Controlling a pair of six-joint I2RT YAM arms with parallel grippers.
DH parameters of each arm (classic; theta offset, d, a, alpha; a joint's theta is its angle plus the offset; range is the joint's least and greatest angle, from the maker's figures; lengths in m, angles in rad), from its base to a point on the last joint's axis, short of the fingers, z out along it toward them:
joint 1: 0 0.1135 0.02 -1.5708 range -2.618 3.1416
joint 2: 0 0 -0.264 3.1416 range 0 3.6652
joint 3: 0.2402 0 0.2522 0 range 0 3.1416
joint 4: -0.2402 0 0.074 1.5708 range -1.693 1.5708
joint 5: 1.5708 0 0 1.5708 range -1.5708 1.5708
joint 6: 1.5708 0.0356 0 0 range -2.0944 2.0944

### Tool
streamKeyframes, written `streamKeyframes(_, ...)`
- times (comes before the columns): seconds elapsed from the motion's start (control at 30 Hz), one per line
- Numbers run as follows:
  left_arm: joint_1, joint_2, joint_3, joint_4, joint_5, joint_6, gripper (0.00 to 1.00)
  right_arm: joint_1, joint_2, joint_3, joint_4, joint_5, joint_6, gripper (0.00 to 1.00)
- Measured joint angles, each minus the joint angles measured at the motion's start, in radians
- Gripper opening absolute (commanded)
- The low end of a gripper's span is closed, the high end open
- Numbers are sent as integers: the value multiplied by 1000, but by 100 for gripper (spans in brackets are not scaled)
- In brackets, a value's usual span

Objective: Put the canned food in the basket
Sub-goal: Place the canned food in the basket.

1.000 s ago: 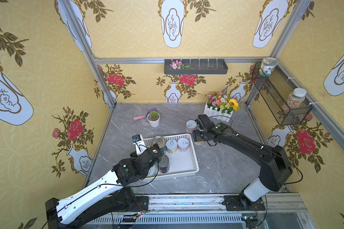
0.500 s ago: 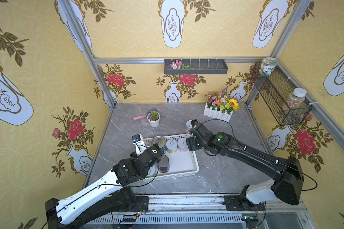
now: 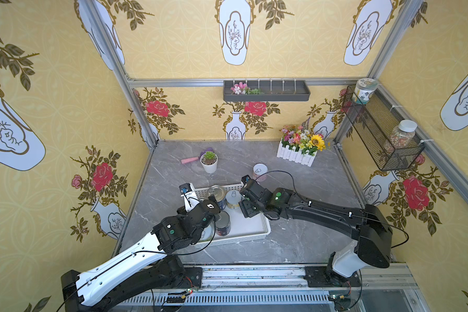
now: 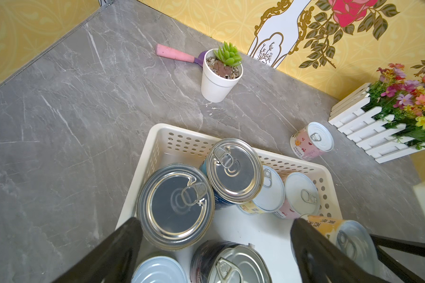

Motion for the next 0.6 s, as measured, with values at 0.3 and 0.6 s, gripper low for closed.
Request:
streamKeyframes(0.3, 0, 0, 0, 0, 0, 0, 100, 2, 76, 19, 28, -19, -6, 69)
streamKeyframes(0.6, 0, 0, 0, 0, 1, 0, 100, 1, 159, 53, 52, -24, -10, 70)
